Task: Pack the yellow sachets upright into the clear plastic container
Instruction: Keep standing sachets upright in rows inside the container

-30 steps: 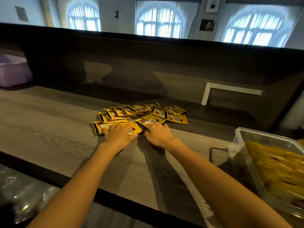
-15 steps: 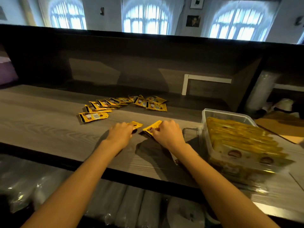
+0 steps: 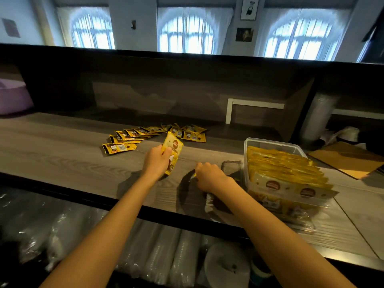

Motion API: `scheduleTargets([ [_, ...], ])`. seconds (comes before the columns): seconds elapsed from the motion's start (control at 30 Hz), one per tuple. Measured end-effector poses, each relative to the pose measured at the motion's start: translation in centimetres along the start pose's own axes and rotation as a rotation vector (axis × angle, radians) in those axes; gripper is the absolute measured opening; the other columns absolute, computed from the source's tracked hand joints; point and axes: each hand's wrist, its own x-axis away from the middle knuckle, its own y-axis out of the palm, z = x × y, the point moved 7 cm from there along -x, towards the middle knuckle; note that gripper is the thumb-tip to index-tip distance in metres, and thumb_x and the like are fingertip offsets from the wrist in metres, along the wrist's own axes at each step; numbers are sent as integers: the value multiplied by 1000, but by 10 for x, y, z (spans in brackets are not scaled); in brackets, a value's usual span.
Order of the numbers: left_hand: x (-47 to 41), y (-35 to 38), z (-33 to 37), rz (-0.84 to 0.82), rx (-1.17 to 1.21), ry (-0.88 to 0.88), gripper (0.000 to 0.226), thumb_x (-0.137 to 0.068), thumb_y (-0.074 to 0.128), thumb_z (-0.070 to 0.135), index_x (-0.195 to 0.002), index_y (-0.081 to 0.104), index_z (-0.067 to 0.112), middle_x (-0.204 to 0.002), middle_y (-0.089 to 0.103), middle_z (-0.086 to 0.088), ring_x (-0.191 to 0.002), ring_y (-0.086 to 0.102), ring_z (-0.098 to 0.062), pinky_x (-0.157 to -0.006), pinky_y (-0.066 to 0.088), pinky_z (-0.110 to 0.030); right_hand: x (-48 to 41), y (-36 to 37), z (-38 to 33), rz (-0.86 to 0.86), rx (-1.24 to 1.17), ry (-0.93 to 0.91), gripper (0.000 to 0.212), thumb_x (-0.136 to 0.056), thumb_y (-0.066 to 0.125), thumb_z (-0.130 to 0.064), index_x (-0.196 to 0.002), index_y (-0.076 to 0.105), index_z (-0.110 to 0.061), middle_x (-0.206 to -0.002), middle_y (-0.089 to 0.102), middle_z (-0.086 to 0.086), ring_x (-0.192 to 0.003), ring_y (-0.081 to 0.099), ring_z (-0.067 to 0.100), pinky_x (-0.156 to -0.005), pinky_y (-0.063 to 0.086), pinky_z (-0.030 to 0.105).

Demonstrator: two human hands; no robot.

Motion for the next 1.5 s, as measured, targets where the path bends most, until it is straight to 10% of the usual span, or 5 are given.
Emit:
scheduleTargets([
  [0.43,8,-23,41,235,344,4,15,-92,53,17,-105,56,11,-114,61,-9,-105,59,-21,-74,47,-29,14,-97,29,552,-951,130,21,-90,49,-12,-71,59,-10,-81,58,9,-85,55,27,-73,47,39],
  [0.63,-1,-12,93,221,354,186,13,-92,54,22,-92,62,13,-94,66,-5,-93,64,-21,-79,54,-37,33,-132,72,594,-1183,158,18,-86,62,-18,-69,65,-19,-99,71,14,-96,68,30,-86,55,51],
  [0.8,-12,20,137,113,431,264,25,-90,58,14,-113,63,6,-108,67,-6,-99,64,-17,-77,57,-29,53,-157,130,779,-1197,202,20,-87,62,-18,-106,68,-14,-109,68,9,-101,65,22,-84,57,38],
  [1.07,-4,75,187,67,513,409,16,-85,59,-4,-97,65,6,-95,62,-1,-88,59,-9,-55,52,-9,81,-154,215,997,-1102,366,19,-86,61,-9,-104,69,-9,-104,70,10,-99,66,22,-85,57,41],
  [1.5,5,150,163,-443,411,314,16,-88,53,-2,-98,59,9,-92,58,0,-87,57,-10,-62,48,-17,84,-117,237,743,-870,339,22,-91,54,-7,-109,66,-2,-111,64,16,-107,60,26,-90,54,39],
])
